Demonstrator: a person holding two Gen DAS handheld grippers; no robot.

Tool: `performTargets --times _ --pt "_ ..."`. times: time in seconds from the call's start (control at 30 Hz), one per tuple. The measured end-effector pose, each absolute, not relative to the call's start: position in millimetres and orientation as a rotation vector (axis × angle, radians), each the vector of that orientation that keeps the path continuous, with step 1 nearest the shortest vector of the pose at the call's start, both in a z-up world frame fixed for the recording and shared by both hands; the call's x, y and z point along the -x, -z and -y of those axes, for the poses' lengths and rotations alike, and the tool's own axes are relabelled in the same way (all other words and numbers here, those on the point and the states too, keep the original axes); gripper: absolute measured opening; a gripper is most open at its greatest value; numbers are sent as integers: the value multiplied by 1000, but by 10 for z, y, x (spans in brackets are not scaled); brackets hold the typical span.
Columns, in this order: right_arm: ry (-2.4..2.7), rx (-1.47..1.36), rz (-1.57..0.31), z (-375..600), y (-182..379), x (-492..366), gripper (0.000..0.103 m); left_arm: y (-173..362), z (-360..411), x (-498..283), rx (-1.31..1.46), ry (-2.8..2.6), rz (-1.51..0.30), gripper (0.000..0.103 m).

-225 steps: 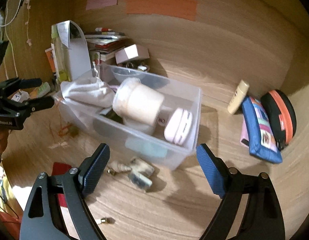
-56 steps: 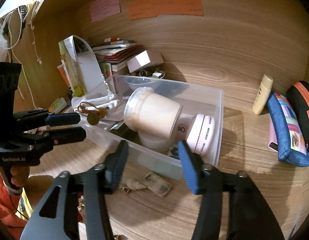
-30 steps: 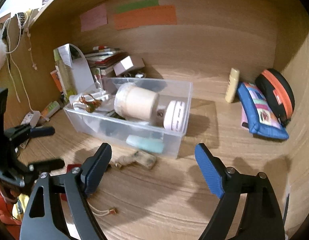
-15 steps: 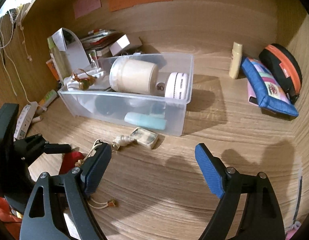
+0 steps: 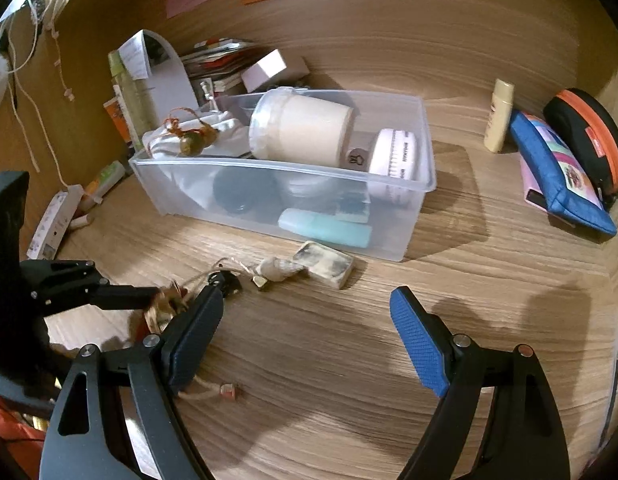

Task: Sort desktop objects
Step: 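Move the left gripper to the red heart pouch while the right gripper approaches the small black clip, then grasp the red heart pouch with the left gripper while the right gripper grasps the black clip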

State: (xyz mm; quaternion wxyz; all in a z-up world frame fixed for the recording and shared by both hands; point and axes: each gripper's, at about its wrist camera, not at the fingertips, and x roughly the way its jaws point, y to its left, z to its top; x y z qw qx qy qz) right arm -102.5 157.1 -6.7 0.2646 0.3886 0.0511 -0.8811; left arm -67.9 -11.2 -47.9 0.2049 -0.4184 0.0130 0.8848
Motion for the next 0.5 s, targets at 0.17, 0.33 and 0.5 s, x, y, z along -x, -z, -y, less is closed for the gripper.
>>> performTargets --times 0.17,0.33,0.5 --pt "2322 -1061 -170 -1398 110 1029 83 424 336 627 1135 -2513 71 20" --pt "2244 -1074 -239 -1133 179 1018 71 405 588 630 1133 -2549 160 19" --pt "2188 -1105 -273 -922 264 1044 46 354 791 581 1103 -2585 199 19"
